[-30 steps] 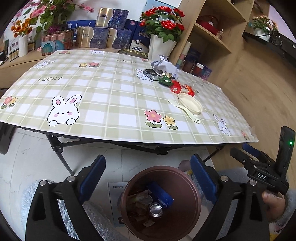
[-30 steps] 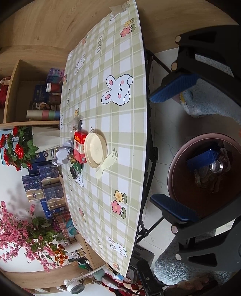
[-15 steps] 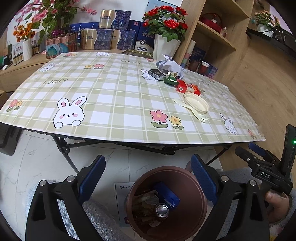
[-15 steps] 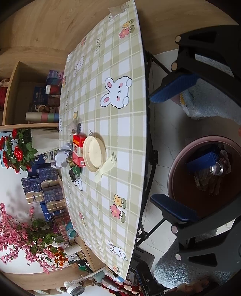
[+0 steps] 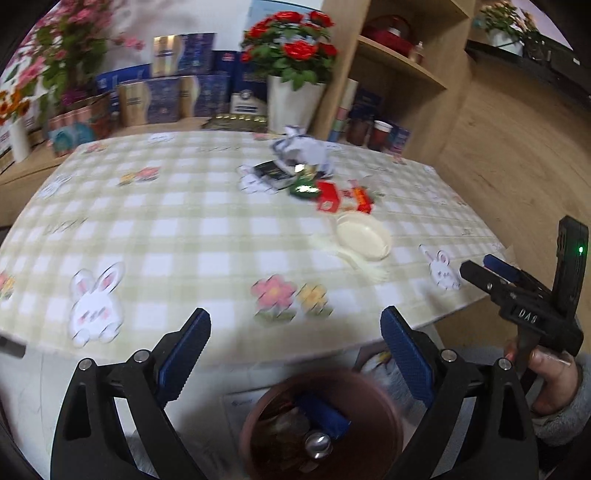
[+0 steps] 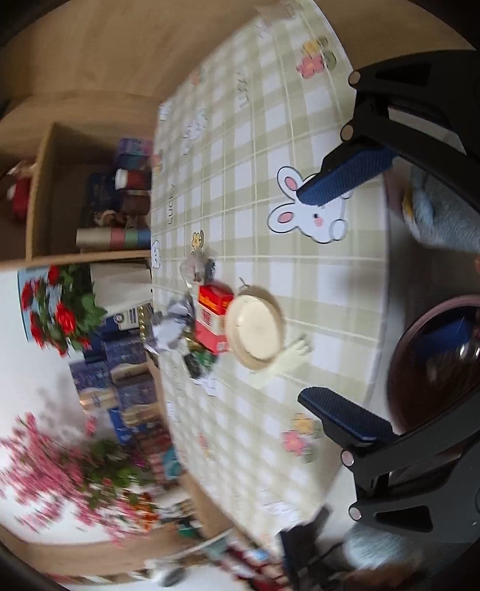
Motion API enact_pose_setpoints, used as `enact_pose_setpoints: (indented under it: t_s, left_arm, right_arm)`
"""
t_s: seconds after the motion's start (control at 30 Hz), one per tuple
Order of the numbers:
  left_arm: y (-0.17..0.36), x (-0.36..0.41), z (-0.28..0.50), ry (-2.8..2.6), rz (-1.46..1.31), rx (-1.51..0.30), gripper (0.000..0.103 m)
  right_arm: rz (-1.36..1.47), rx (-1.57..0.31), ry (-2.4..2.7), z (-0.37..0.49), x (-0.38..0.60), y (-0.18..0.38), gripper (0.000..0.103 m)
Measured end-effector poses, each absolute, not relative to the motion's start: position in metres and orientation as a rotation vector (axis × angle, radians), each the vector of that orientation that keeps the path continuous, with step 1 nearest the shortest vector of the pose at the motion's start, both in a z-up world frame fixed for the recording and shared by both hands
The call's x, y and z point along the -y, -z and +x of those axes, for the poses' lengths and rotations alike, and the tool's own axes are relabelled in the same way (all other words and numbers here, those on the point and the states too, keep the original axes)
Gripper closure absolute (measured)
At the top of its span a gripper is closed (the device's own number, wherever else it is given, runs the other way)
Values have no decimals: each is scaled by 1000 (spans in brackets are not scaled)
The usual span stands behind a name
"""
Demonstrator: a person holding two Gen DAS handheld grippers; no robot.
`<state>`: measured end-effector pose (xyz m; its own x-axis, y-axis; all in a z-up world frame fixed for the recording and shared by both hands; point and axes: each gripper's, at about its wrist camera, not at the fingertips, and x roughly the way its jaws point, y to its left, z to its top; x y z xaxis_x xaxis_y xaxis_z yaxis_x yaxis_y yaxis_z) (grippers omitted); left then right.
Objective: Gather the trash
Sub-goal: 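Raise both open grippers from the bin toward the table, then grasp the white plastic fork on the table with the left gripper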
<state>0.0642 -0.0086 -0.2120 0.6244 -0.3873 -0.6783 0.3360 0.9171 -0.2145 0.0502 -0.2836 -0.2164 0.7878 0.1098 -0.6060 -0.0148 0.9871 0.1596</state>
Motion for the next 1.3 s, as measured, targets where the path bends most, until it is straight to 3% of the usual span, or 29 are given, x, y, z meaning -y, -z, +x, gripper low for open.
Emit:
enact_pose_setpoints:
  t_s: [0.3, 0.43, 0.73, 1.3]
  left_arm:
    - [245, 103, 117, 423, 128, -879, 12]
    - [262, 125, 141, 412, 78, -964, 12]
    - [274, 165, 161, 350, 178, -969, 12]
    - [277, 87, 173, 318, 80, -1052, 11]
  right_arm:
    - [210, -619, -18, 79, 330, 218, 6]
    - [247, -607, 13, 80, 349, 223, 6]
    - [287, -615, 41, 78, 370, 237, 6]
    - [319, -619, 41, 81, 362, 247, 6]
